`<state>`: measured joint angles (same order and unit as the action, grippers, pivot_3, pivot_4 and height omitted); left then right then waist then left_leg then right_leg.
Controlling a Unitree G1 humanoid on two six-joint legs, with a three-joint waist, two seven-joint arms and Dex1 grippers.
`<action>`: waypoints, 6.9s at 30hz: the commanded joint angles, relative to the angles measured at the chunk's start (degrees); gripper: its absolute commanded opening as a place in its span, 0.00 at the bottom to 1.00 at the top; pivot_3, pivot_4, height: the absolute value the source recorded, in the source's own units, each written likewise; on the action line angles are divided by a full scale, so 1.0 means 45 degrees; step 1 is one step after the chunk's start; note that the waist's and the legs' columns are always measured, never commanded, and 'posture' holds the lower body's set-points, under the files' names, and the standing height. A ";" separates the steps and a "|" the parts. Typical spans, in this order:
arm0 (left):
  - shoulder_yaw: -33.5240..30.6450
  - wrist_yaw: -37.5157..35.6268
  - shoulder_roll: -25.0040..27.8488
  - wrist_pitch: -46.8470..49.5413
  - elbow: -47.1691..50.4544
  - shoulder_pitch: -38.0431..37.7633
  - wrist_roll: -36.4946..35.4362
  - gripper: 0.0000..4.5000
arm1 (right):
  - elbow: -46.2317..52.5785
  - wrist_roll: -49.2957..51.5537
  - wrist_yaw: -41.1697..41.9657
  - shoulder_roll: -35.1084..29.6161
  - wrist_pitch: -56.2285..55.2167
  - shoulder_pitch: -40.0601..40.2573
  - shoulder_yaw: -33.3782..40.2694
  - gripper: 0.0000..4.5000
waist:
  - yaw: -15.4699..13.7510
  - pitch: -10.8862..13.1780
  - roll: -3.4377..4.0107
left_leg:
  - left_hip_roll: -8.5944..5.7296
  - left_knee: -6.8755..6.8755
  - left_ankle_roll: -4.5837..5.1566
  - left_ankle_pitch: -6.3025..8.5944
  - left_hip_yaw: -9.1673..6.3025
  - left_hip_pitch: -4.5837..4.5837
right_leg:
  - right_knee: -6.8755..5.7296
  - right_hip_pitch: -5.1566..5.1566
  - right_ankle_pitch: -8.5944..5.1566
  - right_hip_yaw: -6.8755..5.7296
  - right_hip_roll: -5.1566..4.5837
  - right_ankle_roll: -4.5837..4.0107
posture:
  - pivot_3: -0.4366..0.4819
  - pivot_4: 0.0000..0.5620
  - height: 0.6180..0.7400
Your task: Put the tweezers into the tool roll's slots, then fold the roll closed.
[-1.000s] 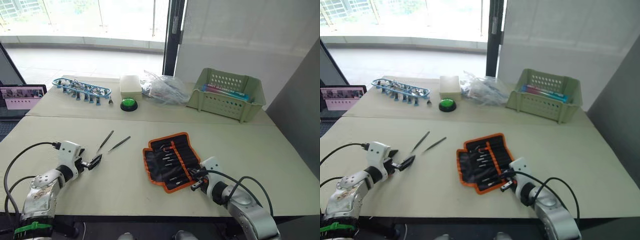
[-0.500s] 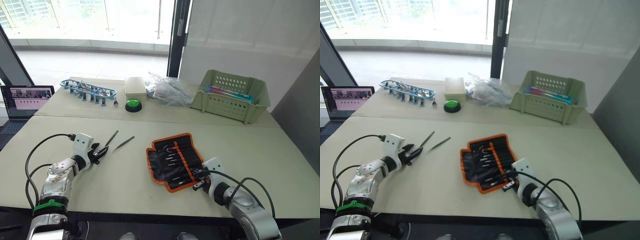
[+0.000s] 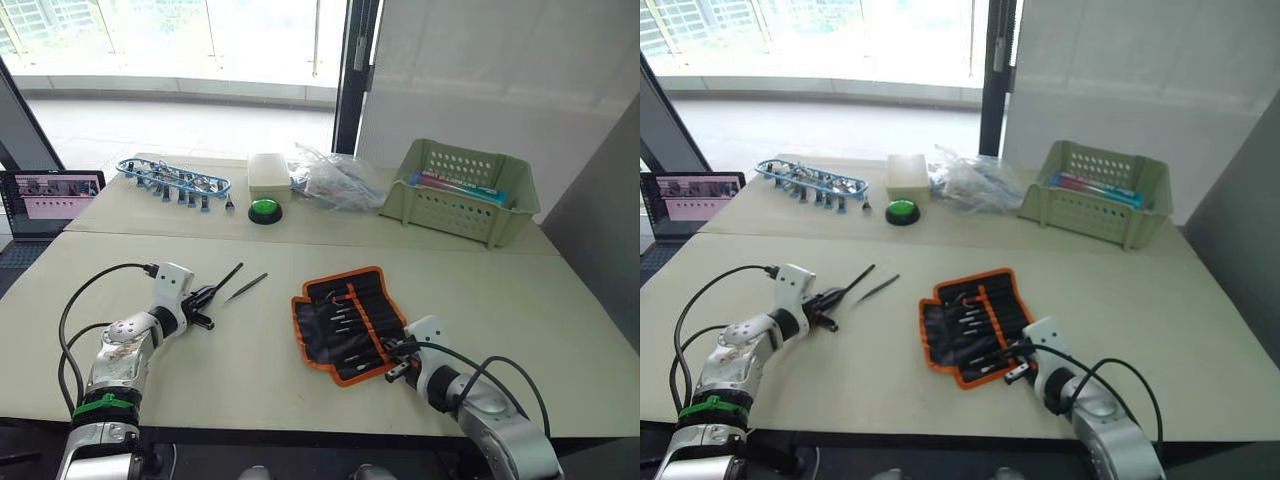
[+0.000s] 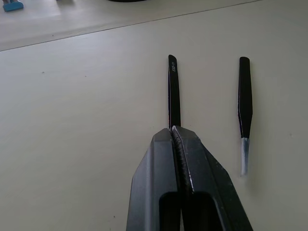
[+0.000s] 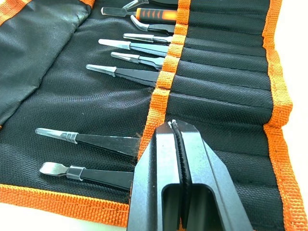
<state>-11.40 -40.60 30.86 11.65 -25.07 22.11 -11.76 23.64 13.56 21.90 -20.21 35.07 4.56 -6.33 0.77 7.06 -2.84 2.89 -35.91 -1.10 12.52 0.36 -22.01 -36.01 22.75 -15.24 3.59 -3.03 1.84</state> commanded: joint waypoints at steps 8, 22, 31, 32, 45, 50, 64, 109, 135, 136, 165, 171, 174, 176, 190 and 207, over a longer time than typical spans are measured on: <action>-0.0341 -0.1480 0.1154 0.2869 0.5995 0.0497 -0.3033 0.00 | -0.0787 -0.0173 0.0092 -0.0082 0.0903 0.0480 -0.0519 0.00 | 0.0044 0.0022 -0.0075 | 0.0005 0.0001 0.0002 -0.0001 0.0001 -0.0074 | -0.0003 0.0076 0.0034 0.0008 0.0012 -0.0072 | 0.48 0.27 0.98; 0.5451 -0.2926 0.2763 0.6512 0.9602 0.0607 -0.2058 0.00 | -0.0809 -0.0234 0.0038 -0.0012 0.0880 0.0469 -0.0622 0.00 | 0.0060 0.0039 -0.0051 | 0.0028 0.0005 0.0003 -0.0001 -0.0016 -0.0065 | -0.0006 0.0081 -0.0040 0.0064 0.0100 -0.0013 | 0.48 0.27 0.98; 0.6410 -0.3134 0.2606 0.6820 0.9741 0.1454 -0.1518 0.00 | -0.0653 -0.0228 -0.0165 0.0076 0.0846 0.0758 -0.0645 0.00 | 0.0030 0.0047 -0.0044 | 0.0028 -0.0001 0.0003 -0.0002 -0.0020 -0.0068 | -0.0009 0.0082 -0.0045 0.0068 0.0104 -0.0017 | 0.48 0.27 0.98; 0.6518 -0.3178 0.2601 0.6861 0.9748 0.1523 -0.1468 0.00 | -0.0601 -0.0216 -0.0195 0.0077 0.0863 0.0808 -0.0644 0.00 | 0.0031 0.0048 -0.0042 | 0.0028 0.0000 0.0003 -0.0001 -0.0020 -0.0068 | -0.0010 0.0082 -0.0045 0.0067 0.0105 -0.0017 | 0.48 0.27 0.98; 0.8130 -0.2957 0.1687 0.6690 0.9052 0.2430 -0.0148 0.00 | 0.0169 -0.0091 -0.0579 0.0046 0.1148 0.1517 -0.0614 0.00 | -0.0010 0.0040 -0.0053 | 0.0018 0.0000 0.0004 0.0000 -0.0025 -0.0085 | -0.0009 0.0082 -0.0050 0.0066 0.0107 -0.0012 | 0.48 0.27 0.98; 0.8596 -0.2826 0.1078 0.6756 0.8700 0.2811 0.0396 0.00 | 0.0407 -0.0049 -0.0719 0.0055 0.1234 0.1704 -0.0622 0.00 | -0.0017 0.0038 -0.0037 | 0.0016 -0.0001 0.0005 0.0000 -0.0029 -0.0084 | -0.0012 0.0082 -0.0051 0.0067 0.0112 -0.0010 | 0.48 0.27 0.98; 0.9172 -0.3027 -0.0105 0.6658 0.8249 0.3178 0.1009 0.00 | 0.0562 0.0004 -0.0908 0.0123 0.1271 0.1894 -0.0524 0.00 | -0.0150 0.0034 -0.0033 | -0.0002 -0.0028 0.0006 -0.0001 -0.0045 -0.0086 | -0.0013 0.0055 -0.0053 0.0072 0.0111 -0.0006 | 0.48 0.27 0.98; 0.7184 -0.5490 0.0995 0.3116 0.5567 0.2581 0.0549 0.84 | 0.0468 -0.0082 -0.1273 0.0542 0.1077 0.2041 -0.0854 0.00 | 0.0041 0.0020 0.0015 | 0.0004 -0.0059 0.0007 -0.0002 -0.0061 -0.0080 | -0.0056 0.0051 -0.0052 0.0081 0.0135 -0.0006 | 0.48 0.27 0.98; 0.7242 -0.4576 0.0567 0.2063 0.4856 0.1659 0.1920 0.00 | 0.0402 -0.0152 -0.1239 0.0614 0.1049 0.1918 -0.0792 0.00 | 0.0032 0.0009 0.0023 | 0.0009 -0.0069 0.0007 -0.0002 -0.0062 -0.0016 | -0.0066 -0.0019 -0.0054 0.0079 0.0136 -0.0005 | 0.48 0.27 0.98; 0.7182 -0.4591 0.0588 0.2077 0.4878 0.1698 0.1903 0.00 | 0.0391 -0.0156 -0.1239 0.0618 0.1040 0.1913 -0.0790 0.00 | 0.0034 0.0009 0.0023 | 0.0009 -0.0070 0.0007 -0.0002 -0.0062 -0.0016 | -0.0067 -0.0019 -0.0054 0.0079 0.0136 -0.0005 | 0.48 0.27 0.98; 0.1934 -0.4994 0.4412 0.3165 0.7910 -0.2807 -0.0713 0.00 | 0.0280 -0.0216 -0.0923 0.0386 0.1026 0.1784 -0.0713 0.00 | 0.0241 0.0045 0.0074 | 0.0034 -0.0019 0.0006 -0.0002 -0.0057 -0.0017 | -0.0066 0.0021 -0.0073 0.0074 0.0130 -0.0040 | 0.48 0.27 0.98; 0.0773 -0.4592 0.4757 0.2010 0.7895 -0.4959 -0.0311 0.00 | 0.0168 -0.0205 -0.0774 0.0311 0.1070 0.1580 -0.0741 0.00 | 0.0225 0.0047 0.0041 | 0.0040 -0.0016 0.0003 0.0000 -0.0043 -0.0026 | -0.0062 0.0045 -0.0083 0.0076 0.0103 -0.0065 | 0.48 0.27 0.98; 0.0822 -0.4273 0.4609 0.1440 0.7659 -0.5338 -0.0078 0.07 | 0.0120 -0.0198 -0.0692 0.0286 0.1107 0.1445 -0.0846 0.00 | 0.0193 0.0047 0.0040 | 0.0066 -0.0017 0.0002 0.0000 -0.0038 -0.0020 | -0.0065 0.0047 -0.0121 0.0076 0.0101 -0.0139 | 0.48 0.27 0.98; 0.0814 -0.4155 0.4525 0.1381 0.7596 -0.5413 -0.0168 0.23 | 0.0073 -0.0204 -0.0628 0.0256 0.1102 0.1378 -0.0907 0.00 | 0.0179 0.0047 0.0040 | 0.0113 -0.0017 0.0001 0.0000 -0.0011 -0.0019 | -0.0063 0.0053 -0.0113 0.0076 0.0108 -0.0156 | 0.48 0.27 0.98; 0.0916 -0.4512 0.4385 0.1001 0.6859 -0.5486 -0.0564 0.53 | -0.0224 -0.0263 -0.0537 0.0365 0.0968 0.1180 -0.1006 0.00 | 0.0314 0.0045 0.0037 | 0.0194 -0.0005 0.0000 0.0001 0.0058 -0.0003 | -0.0075 0.0076 -0.0105 0.0077 0.0171 -0.0187 | 0.48 0.27 0.98; 0.0065 -0.5112 0.5139 0.2240 0.7791 -0.4558 -0.1994 0.01 | -0.0182 -0.0290 -0.0592 0.0377 0.0942 0.1298 -0.0936 0.00 | 0.0344 0.0053 0.0002 | 0.0203 -0.0002 -0.0001 0.0002 0.0076 -0.0006 | -0.0075 0.0087 -0.0107 0.0075 0.0156 -0.0192 | 0.48 0.27 0.98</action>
<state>-7.88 -62.88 52.31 20.24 6.90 -0.56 -18.45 27.79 12.65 18.75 -18.11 35.40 7.89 -8.47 2.32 7.30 -2.83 3.83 -35.92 -1.11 12.53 0.70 -22.04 -36.35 23.15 -15.72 3.91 -2.30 0.97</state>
